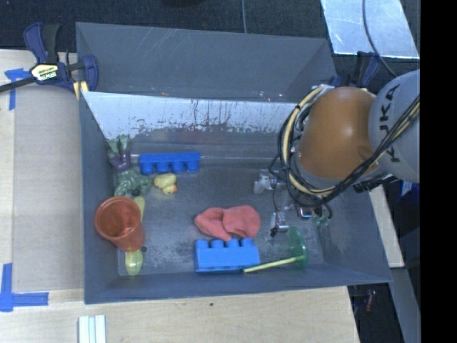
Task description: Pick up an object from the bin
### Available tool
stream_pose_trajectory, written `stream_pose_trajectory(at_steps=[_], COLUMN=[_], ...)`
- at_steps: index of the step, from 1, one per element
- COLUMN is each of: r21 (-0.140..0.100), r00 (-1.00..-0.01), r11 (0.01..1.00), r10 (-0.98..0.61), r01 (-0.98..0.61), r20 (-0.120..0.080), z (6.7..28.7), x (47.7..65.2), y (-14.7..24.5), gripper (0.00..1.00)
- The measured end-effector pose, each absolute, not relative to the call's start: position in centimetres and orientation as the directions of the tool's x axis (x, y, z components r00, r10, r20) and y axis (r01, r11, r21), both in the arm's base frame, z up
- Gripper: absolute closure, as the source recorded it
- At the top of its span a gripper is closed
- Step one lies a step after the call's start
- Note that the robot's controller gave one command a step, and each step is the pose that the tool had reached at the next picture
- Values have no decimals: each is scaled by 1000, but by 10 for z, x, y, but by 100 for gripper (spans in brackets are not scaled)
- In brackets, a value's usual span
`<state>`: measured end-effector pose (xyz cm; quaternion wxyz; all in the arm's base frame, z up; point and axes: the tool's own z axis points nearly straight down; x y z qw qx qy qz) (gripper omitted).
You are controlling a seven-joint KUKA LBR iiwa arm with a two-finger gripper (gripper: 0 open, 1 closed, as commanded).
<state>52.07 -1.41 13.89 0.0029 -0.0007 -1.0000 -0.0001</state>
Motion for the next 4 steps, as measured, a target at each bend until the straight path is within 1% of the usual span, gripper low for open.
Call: stream_pose_trajectory(at_steps=[1, 2, 3, 4], r21=[0, 3, 1, -1], r00=[-1000, -955, -969, -975], r11=[1000, 955, 969, 975], r10=[6, 297, 248, 223], r01=[6, 297, 248, 223], r20=[-4, -9, -10, -7], z=[143, 81, 75, 83], x=[524, 563, 556, 550], y=[-14, 35, 33, 25], gripper=[0, 0, 100, 100])
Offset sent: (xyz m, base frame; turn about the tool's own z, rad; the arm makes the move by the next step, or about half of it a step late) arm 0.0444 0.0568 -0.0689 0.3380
